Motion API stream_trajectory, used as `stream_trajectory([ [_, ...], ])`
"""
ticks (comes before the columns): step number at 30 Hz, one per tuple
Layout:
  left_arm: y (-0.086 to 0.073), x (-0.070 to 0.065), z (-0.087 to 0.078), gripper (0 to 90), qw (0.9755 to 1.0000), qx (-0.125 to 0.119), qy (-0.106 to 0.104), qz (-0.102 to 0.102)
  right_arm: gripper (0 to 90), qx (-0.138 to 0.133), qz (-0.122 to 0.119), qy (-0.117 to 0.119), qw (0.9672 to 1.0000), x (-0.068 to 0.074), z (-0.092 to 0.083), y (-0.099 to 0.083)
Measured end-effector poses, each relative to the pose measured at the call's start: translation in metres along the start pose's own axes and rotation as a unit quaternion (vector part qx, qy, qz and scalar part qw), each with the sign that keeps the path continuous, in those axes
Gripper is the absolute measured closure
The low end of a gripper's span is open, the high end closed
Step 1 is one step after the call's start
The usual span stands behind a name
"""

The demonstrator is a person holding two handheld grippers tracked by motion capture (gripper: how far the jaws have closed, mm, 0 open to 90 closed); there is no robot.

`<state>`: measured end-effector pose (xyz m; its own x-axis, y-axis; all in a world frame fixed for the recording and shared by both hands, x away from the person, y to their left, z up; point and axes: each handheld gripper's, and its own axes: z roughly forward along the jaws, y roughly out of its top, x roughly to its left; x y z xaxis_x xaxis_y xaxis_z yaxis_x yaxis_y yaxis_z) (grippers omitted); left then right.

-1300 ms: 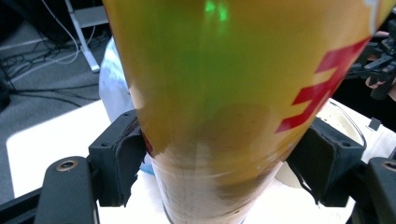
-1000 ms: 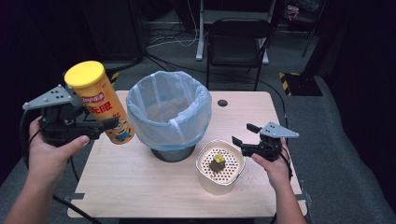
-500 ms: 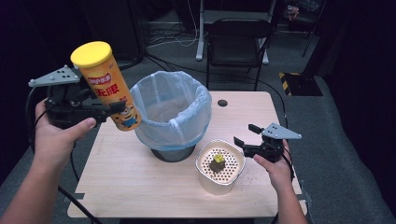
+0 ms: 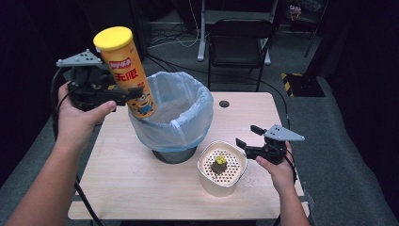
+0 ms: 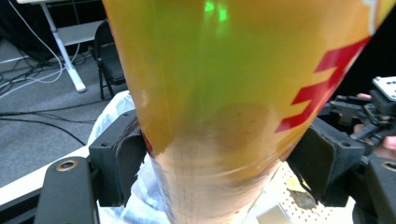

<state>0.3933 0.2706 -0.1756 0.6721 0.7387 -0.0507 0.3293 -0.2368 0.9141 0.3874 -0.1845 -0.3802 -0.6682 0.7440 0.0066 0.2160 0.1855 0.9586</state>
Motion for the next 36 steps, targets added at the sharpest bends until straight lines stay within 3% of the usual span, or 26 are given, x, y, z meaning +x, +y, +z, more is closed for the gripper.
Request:
stream_trajectory([
  [11,0.008,0.010,0.047,23.9,1.0000,0.003,0.006,-0.002,22.0,0.000,-0.001,0.002,1.0000,0.001,0.000,-0.001],
  [23,-0.015,0.019,0.095,23.9,0.9997,0.019,0.008,-0.011,22.0,0.002,-0.002,0.004,1.0000,0.001,0.002,-0.002],
  [28,-0.021,0.021,0.108,23.9,0.9989,0.039,0.021,-0.014,22.0,0.003,-0.003,0.005,1.0000,0.001,0.003,-0.003],
  [36,-0.023,0.017,0.126,23.8,0.9980,0.059,0.022,-0.005,22.0,0.006,-0.002,0.004,1.0000,0.001,0.004,-0.003],
])
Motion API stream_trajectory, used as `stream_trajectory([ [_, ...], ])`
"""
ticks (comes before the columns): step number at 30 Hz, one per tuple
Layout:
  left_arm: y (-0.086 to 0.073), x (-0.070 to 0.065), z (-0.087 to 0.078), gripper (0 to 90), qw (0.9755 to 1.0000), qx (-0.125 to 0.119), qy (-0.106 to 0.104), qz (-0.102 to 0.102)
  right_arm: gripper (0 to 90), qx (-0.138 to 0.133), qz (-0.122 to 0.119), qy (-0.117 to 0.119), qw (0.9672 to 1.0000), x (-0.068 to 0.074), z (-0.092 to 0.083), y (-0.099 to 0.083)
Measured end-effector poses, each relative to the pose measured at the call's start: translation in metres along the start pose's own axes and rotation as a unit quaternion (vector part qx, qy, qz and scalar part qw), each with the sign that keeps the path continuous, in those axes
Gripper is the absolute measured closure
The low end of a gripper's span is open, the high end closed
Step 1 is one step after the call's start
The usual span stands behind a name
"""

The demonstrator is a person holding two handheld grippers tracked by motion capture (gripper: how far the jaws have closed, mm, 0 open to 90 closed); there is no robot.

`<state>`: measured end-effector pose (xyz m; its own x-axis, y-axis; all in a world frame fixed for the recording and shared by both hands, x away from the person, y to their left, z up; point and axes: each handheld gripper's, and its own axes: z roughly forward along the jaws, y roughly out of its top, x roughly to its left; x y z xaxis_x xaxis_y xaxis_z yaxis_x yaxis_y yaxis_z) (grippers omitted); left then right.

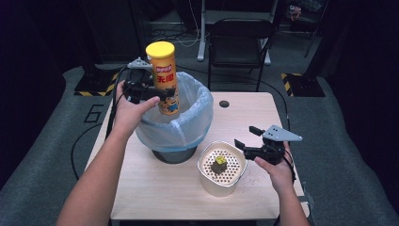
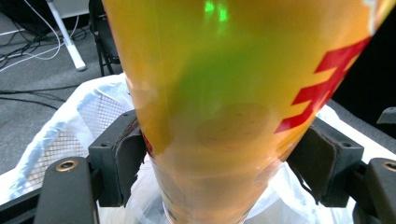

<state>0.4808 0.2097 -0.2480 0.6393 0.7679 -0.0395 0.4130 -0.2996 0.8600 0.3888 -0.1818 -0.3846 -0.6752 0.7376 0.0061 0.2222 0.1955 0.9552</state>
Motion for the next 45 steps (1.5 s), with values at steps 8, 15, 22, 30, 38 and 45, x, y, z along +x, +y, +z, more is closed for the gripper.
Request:
stream_trajectory([
  [8,-0.004,0.002,0.010,16.1,0.9992,0.040,0.004,-0.007,22.0,-0.001,0.005,-0.001,1.0000,-0.003,-0.001,-0.001],
  [15,-0.014,0.011,-0.004,13.3,0.9995,0.021,-0.002,-0.024,22.0,0.003,0.004,-0.004,1.0000,-0.007,0.000,-0.004],
  [22,-0.018,0.016,-0.028,14.8,0.9996,0.018,0.003,-0.023,22.0,0.001,0.004,-0.006,1.0000,-0.003,-0.002,-0.002],
  [30,-0.033,0.015,-0.076,18.7,0.9997,0.001,0.004,-0.024,22.0,0.001,0.005,-0.007,1.0000,-0.004,-0.004,-0.002],
  [38,-0.060,0.024,-0.107,20.2,0.9994,-0.010,0.005,-0.034,22.3,0.002,0.007,-0.010,0.9999,-0.007,-0.006,-0.003],
  [45,-0.090,0.032,-0.118,21.1,0.9988,-0.011,0.007,-0.048,22.3,0.006,0.009,-0.017,0.9998,-0.010,-0.007,-0.006],
])
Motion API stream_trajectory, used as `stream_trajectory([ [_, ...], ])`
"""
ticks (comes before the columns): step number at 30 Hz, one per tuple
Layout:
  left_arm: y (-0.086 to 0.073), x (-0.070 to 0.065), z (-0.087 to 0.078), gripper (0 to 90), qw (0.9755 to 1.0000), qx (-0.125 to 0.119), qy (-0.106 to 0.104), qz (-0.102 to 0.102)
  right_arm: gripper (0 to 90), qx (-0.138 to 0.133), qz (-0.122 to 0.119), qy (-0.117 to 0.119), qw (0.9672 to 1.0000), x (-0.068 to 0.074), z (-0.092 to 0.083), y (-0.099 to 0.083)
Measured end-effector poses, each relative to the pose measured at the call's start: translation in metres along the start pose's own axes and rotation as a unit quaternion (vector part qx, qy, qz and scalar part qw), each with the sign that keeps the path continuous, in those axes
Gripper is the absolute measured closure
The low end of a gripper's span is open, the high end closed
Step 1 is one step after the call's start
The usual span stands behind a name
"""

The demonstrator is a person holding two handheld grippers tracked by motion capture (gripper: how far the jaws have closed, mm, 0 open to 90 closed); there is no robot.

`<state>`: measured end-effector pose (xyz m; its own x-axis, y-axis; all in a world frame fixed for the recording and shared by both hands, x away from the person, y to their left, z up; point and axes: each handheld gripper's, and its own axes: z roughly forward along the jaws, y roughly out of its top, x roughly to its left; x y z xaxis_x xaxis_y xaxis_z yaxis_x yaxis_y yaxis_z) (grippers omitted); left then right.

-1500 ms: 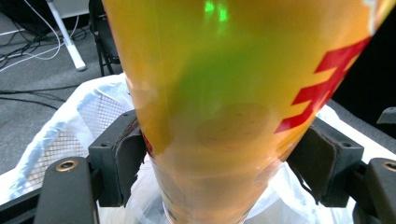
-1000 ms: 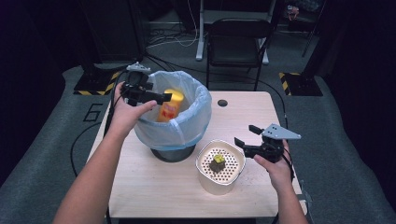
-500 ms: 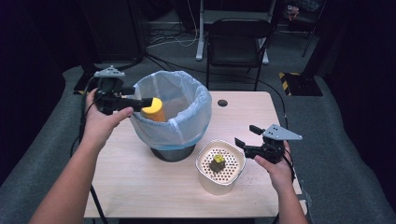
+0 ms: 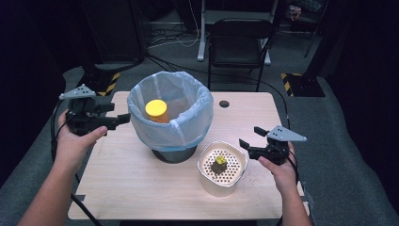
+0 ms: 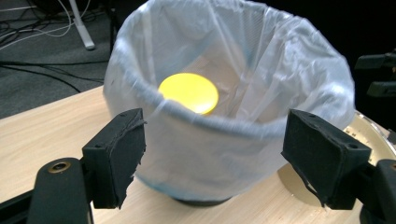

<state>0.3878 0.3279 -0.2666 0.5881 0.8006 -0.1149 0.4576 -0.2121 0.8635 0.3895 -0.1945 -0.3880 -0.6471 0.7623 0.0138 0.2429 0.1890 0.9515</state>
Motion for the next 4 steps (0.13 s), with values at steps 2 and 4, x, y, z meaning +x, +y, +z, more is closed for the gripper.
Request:
stream_trajectory([
  [2,-0.009,0.004,-0.002,20.9,1.0000,-0.002,0.007,-0.006,22.2,0.002,0.000,-0.002,1.0000,-0.001,-0.001,0.000],
  [4,-0.019,0.008,-0.005,20.8,0.9998,-0.005,0.018,-0.007,21.5,0.006,0.000,-0.005,1.0000,-0.002,-0.002,0.001],
])
